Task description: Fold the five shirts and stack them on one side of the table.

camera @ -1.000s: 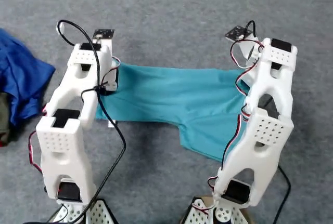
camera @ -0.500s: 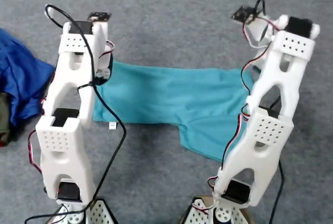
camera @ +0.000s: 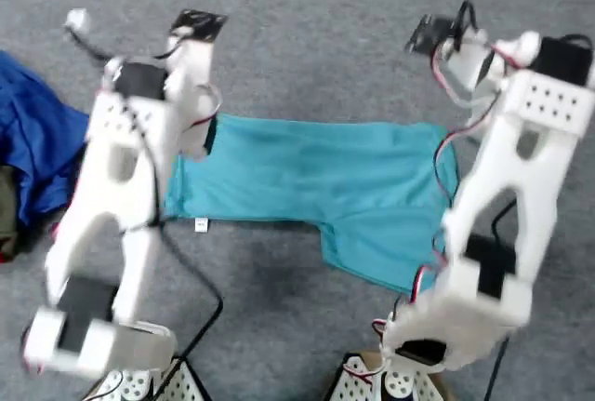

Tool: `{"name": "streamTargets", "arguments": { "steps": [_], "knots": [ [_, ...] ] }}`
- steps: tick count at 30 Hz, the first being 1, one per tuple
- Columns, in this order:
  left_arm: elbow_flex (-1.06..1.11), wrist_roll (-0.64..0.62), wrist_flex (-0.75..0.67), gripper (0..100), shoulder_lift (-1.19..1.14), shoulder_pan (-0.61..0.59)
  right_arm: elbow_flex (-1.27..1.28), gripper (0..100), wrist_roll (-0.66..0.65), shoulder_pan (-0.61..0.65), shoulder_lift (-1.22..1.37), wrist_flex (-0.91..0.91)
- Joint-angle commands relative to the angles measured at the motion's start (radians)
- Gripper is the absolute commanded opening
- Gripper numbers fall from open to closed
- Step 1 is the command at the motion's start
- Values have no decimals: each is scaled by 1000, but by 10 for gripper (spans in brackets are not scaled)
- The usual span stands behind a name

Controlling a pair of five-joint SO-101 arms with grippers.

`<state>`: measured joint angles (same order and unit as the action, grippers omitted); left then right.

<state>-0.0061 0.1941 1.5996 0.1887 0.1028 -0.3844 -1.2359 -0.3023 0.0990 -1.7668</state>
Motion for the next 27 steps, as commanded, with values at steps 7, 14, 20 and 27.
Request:
{"name": "streamTargets", "arguments": {
  "steps": [7,14,20,27],
  "knots": [
    [580,-5,-112,19,704,-224,966,34,-183,50,-627,272],
    [658,-5,-38,19,794,-422,1406,34,-124,217,-931,397],
    [664,-5,-32,19,794,-562,1465,151,35,404,-1010,385],
    [666,-5,-32,19,794,-582,1549,185,101,518,-1010,414]
  ]
}}
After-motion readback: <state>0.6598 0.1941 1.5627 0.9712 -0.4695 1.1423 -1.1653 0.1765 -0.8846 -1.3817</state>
